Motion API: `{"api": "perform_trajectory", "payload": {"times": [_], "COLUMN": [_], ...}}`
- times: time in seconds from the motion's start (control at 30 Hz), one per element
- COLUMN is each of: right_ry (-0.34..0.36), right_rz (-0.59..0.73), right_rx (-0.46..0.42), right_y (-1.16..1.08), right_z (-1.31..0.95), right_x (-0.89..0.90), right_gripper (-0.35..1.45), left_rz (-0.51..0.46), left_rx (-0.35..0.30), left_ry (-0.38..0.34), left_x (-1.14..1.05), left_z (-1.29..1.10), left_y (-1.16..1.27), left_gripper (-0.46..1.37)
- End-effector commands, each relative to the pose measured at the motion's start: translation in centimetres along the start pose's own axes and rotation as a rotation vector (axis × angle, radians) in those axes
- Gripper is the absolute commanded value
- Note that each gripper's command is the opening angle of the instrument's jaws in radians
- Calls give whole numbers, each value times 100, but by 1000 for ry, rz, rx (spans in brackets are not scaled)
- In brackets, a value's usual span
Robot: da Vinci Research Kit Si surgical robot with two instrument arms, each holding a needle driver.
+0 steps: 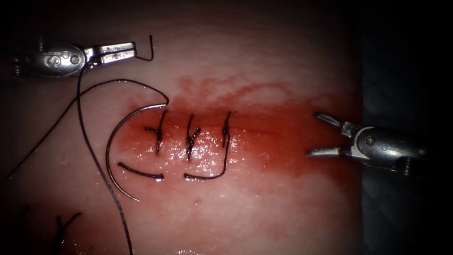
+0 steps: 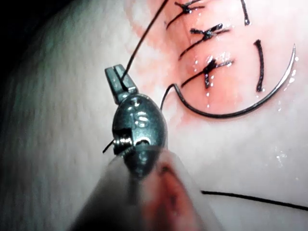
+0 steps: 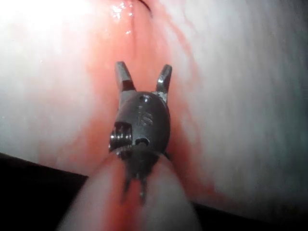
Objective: Wound Closure
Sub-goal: Place the cut suture length onto the skin with the left hand
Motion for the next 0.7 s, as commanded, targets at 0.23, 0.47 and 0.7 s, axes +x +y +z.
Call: {"api": "perform_trajectory", "payload": {"times": [0.23, 0.47, 0.7], "right_ry": [-24, -48, -55], "right_rz": [30, 6, -19], "right_rx": [-35, -63, -101], "right_y": [36, 69, 110], "right_z": [-47, -86, -132], "right_x": [-8, -8, 3], "right_gripper": [137, 135, 131], "left_rz": [-35, -22, 13], "left_rx": [0, -19, -99], "left_ry": [-7, 27, 86], "left_x": [54, 75, 74], "left_z": [70, 167, 249], "left_y": [38, 86, 163], "left_gripper": [-35, -35, -35]}}
